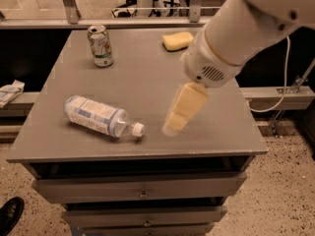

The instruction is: Move blue plastic bottle near 7up can

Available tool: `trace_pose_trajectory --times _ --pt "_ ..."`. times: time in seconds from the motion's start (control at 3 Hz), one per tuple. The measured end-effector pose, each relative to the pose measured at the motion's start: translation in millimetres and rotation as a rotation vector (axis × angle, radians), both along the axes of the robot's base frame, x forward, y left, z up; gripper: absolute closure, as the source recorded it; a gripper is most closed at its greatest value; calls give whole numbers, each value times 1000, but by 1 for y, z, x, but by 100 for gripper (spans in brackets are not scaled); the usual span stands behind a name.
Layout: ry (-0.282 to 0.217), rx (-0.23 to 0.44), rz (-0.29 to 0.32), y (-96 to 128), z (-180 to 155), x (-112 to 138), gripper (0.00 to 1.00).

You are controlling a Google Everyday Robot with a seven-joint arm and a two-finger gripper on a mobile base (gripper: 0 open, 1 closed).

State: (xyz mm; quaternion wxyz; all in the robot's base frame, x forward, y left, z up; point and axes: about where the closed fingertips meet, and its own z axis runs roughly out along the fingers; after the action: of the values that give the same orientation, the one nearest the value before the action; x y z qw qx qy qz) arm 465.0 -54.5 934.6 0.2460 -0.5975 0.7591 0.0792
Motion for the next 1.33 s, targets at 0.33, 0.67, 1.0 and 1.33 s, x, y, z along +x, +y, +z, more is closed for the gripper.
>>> trace_pose_trajectory --times 0.33,0.67,1.0,1.33 --pt "13 48 4 36 -12 2 0" --pt "34 98 1 65 -26 3 0" --pt "58 154 -3 93 -46 3 0" --pt "60 186 -7 107 -58 6 0"
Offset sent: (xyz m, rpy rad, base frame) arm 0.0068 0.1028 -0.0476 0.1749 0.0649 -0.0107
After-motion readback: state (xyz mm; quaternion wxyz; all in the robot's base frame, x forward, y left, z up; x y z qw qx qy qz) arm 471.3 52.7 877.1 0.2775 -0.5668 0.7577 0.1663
